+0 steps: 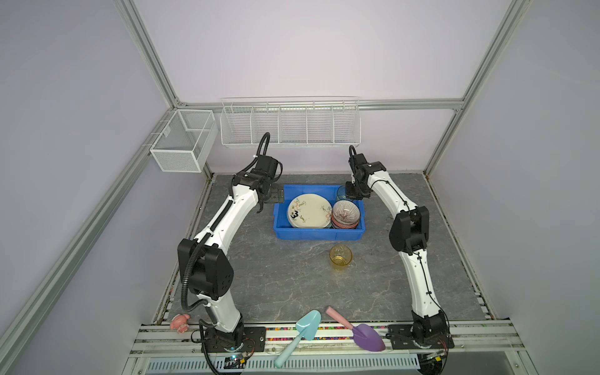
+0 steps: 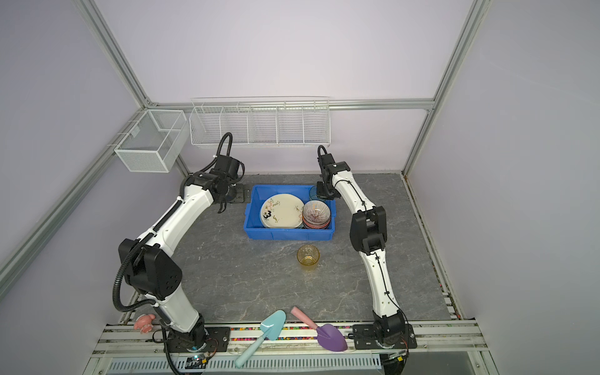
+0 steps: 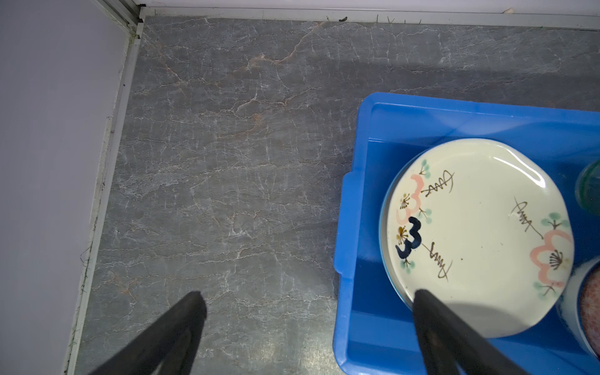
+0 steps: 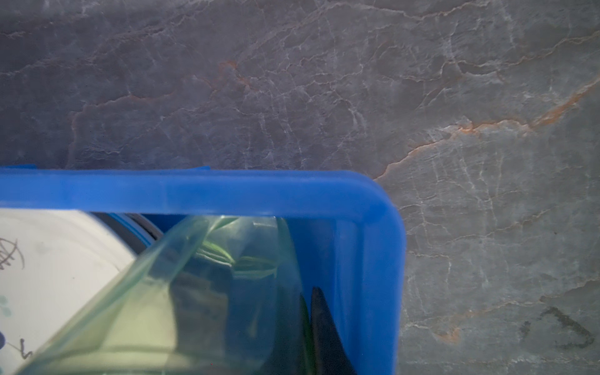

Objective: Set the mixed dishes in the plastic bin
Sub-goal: 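Lower the green cup into the bin corner and open the right gripper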

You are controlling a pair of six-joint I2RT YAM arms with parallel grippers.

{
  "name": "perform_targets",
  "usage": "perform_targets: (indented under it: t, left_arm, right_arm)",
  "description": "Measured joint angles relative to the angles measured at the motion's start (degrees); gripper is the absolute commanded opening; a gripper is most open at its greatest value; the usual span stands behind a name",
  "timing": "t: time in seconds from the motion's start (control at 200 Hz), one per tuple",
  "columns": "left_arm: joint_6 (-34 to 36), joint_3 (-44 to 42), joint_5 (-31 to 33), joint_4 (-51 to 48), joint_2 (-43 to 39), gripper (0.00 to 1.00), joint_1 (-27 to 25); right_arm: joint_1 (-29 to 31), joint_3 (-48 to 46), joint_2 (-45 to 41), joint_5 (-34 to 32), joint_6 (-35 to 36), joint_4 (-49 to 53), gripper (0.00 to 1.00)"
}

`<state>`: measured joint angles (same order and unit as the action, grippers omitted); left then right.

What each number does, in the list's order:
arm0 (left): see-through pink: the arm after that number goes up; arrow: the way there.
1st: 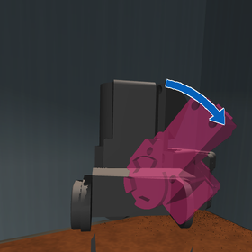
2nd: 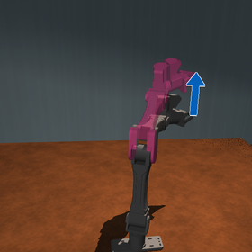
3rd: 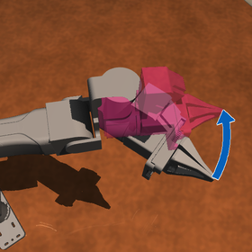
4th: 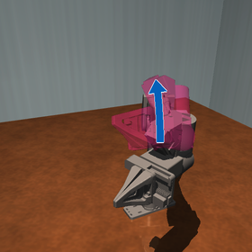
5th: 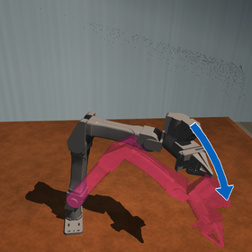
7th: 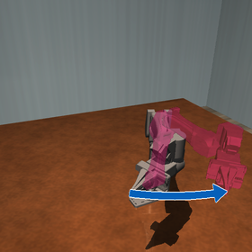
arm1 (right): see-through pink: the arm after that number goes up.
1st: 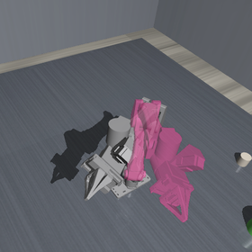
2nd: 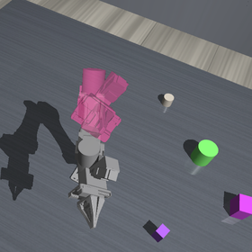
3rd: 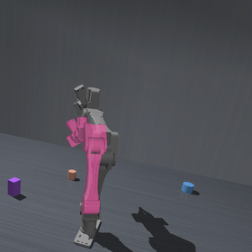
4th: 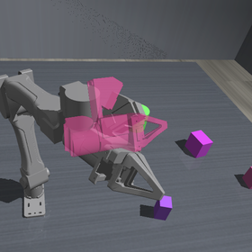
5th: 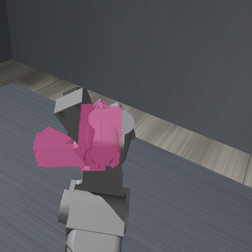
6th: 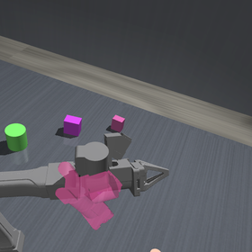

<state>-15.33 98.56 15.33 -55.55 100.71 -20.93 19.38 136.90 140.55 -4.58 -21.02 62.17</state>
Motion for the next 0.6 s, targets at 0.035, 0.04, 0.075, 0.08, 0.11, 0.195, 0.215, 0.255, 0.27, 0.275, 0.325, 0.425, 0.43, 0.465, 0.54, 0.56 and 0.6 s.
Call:
perform_targets:
  t: [0.035, 0.04, 0.075, 0.08, 0.11, 0.195, 0.215, 0.255, 0.27, 0.275, 0.325, 0.425, 0.43, 0.465, 0.54, 0.56, 0.6]
  left_arm:
    - [0.0, 0.0, 0.0, 0.0, 0.0, 0.99, 0.0]
    - [0.0, 0.0, 0.0, 0.0, 0.0, 0.99, 0.0]
    - [0.0, 0.0, -0.2, 0.0, 0.0, 0.99, 0.1]
    - [0.0, 0.0, -0.2, 0.0, 0.0, 0.99, 0.1]
    - [0.0, 0.0, -0.2, 0.0, 0.0, 0.99, 0.1]
    - [0.0, 0.0, -0.2, 0.0, 0.0, 0.99, 0.2]
    - [0.0, 0.0, -0.3, 0.0, 0.0, 0.99, 0.2]
    - [0.0, 0.0, -0.3, 0.0, 0.0, 0.99, 0.3]
    - [0.0, 0.0, -0.3, 0.0, 0.0, 0.99, 0.3]
    - [0.0, 0.0, -0.3, 0.0, 0.0, 0.99, 0.3]
    - [0.0, 0.0, -0.3, 0.0, 0.0, 0.99, 0.4]
    - [0.0, 0.0, -0.4, 0.0, 0.0, 0.99, 0.5]
    - [0.0, 0.0, -0.4, 0.0, 0.0, 0.99, 0.5]
    - [0.0, 0.0, -0.4, 0.0, 0.0, 0.99, 0.6]
    - [0.0, 0.0, -0.4, 0.0, 0.0, 0.99, 0.7]
    - [0.0, 0.0, -0.4, 0.0, 0.0, 0.99, 0.7]
    - [0.0, 0.0, -0.4, 0.0, 0.0, 0.99, 0.7]
  right_arm:
    - [0.0, 0.0, 0.0, -0.1, 0.0, 0.0, 0.13]
    - [0.0, 0.0, 0.0, -0.1, 0.0, 0.0, 0.13]
    - [0.0, 0.0, 0.0, -0.2, 0.0, 0.0, 0.13]
    - [0.0, 0.0, 0.0, -0.1, 0.0, 0.0, 0.14]
    - [0.0, 0.1, 0.0, -0.1, 0.0, 0.0, 0.14]
    - [0.0, 0.2, 0.1, -0.1, 0.0, 0.0, 0.18]
    - [0.0, 0.3, 0.1, -0.1, 0.0, 0.0, 0.18]
    - [0.0, 0.5, 0.1, -0.1, 0.0, -0.1, 0.19]
    - [0.0, 0.5, 0.1, -0.1, 0.0, -0.2, 0.19]
    - [0.0, 0.5, 0.1, -0.1, 0.0, -0.2, 0.19]
    - [0.0, 0.8, 0.1, -0.1, 0.0, -0.2, 0.2]
    - [0.0, 1.0, 0.1, -0.1, 0.0, -0.3, 0.21]
    - [0.0, 1.0, 0.1, -0.1, 0.0, -0.3, 0.21]
    - [0.0, 1.0, 0.1, -0.1, 0.0, -0.3, 0.22]
    - [0.0, 1.1, 0.1, -0.1, 0.0, -0.3, 0.22]
    - [0.0, 1.1, 0.1, -0.1, 0.0, -0.3, 0.22]
    - [0.0, 1.2, 0.1, -0.1, 0.0, -0.3, 0.22]
